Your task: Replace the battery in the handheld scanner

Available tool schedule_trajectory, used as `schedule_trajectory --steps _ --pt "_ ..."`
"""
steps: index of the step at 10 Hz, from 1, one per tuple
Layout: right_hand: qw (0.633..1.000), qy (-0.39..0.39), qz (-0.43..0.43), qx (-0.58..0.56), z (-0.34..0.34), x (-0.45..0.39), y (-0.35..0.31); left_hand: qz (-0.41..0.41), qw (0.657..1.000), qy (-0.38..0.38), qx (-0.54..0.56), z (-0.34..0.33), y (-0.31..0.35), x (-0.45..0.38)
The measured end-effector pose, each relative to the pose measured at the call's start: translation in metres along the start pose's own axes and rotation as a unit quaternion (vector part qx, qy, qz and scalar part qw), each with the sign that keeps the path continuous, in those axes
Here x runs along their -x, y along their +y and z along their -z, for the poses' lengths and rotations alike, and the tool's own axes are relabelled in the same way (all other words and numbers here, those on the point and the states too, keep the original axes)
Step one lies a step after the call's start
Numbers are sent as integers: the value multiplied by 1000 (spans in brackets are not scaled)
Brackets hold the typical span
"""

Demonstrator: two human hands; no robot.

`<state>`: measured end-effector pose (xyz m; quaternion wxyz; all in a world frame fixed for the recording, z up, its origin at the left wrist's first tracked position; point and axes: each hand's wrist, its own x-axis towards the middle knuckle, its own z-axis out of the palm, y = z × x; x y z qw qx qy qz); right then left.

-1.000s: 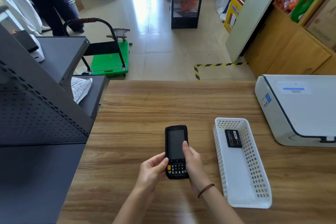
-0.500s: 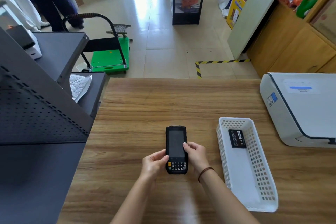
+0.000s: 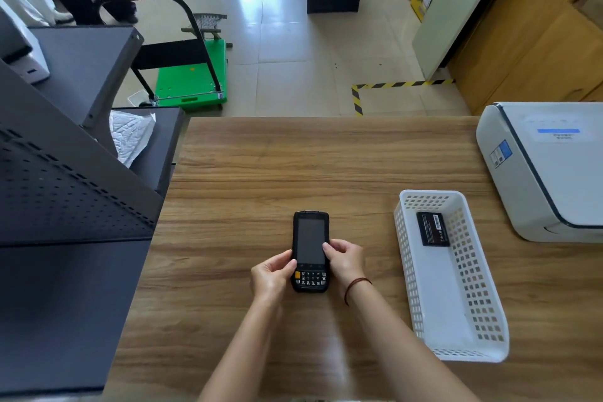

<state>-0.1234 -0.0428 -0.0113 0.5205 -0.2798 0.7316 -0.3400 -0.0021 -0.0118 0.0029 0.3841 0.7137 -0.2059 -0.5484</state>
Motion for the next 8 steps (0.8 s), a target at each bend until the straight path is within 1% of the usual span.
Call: schedule_trajectory --steps 1,4,6,7,8 --pt "1000 -5 -2 -3 -4 1 1 1 1000 15 9 2 -3 -1" --pt "1000 10 -9 0 -9 -3 4 15 998 26 49 -1 -9 -7" --pt "1000 18 1 12 -8 -3 3 12 999 32 39 1 -10 -7" --pt "1000 -1 -2 11 -6 1 1 9 1000 24 16 0 -7 -5" --pt "1000 -2 -4 2 -1 7 1 -23 995 57 -84 1 -3 2"
